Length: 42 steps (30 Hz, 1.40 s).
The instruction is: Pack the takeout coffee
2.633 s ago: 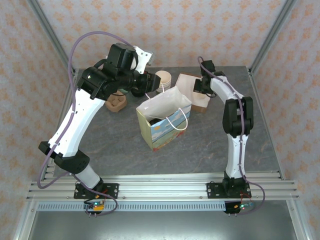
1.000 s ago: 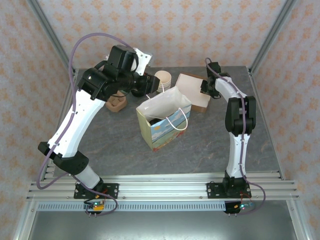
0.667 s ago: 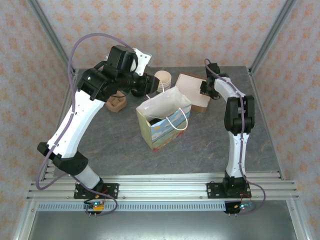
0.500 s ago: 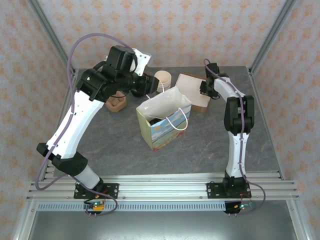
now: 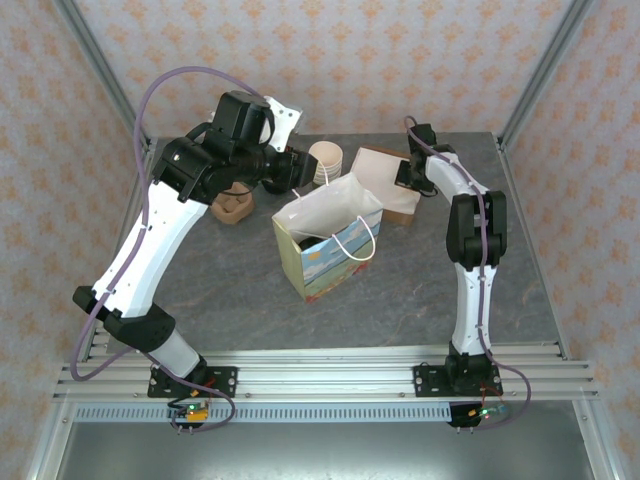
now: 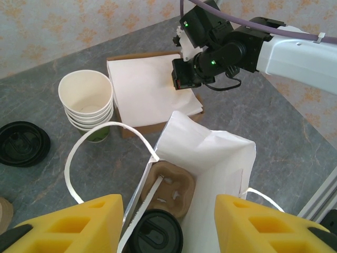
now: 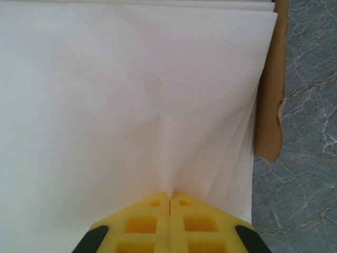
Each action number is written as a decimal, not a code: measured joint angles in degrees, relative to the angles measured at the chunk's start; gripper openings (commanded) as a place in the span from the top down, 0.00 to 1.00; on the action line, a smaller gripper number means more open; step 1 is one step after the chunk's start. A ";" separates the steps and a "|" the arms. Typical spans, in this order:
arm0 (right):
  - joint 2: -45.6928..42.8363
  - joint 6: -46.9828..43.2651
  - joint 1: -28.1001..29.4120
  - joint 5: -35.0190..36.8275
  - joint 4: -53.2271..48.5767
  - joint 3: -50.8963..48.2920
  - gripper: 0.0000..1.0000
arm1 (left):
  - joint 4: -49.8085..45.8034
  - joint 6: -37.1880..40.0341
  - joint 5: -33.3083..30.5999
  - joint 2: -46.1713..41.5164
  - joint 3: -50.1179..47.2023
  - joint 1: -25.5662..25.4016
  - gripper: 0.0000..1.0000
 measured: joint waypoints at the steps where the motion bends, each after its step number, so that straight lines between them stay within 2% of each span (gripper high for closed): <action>1: -0.09 -0.11 0.00 -0.15 0.02 0.00 1.00 | 0.00 0.00 -0.02 0.00 0.00 0.00 0.51; 7: -2.73 0.11 0.26 -1.95 0.76 -0.59 1.00 | 0.00 0.02 -0.61 -0.11 0.00 0.00 0.51; 21: -18.86 0.04 0.72 -2.36 3.32 -5.29 1.00 | 0.94 -0.02 -0.94 -1.95 -0.11 0.00 0.52; 31: -31.23 0.42 0.72 -2.86 3.34 -7.93 1.00 | 5.38 -2.32 -1.99 -2.73 -1.75 0.00 0.54; 38: -42.42 2.08 0.72 -8.17 5.09 -8.15 1.00 | 10.03 -5.62 -1.03 -2.73 -2.03 0.00 0.52; 42: -48.48 2.40 0.72 -13.86 7.26 -8.92 1.00 | 11.85 -6.01 -0.15 -2.64 -1.81 0.00 0.46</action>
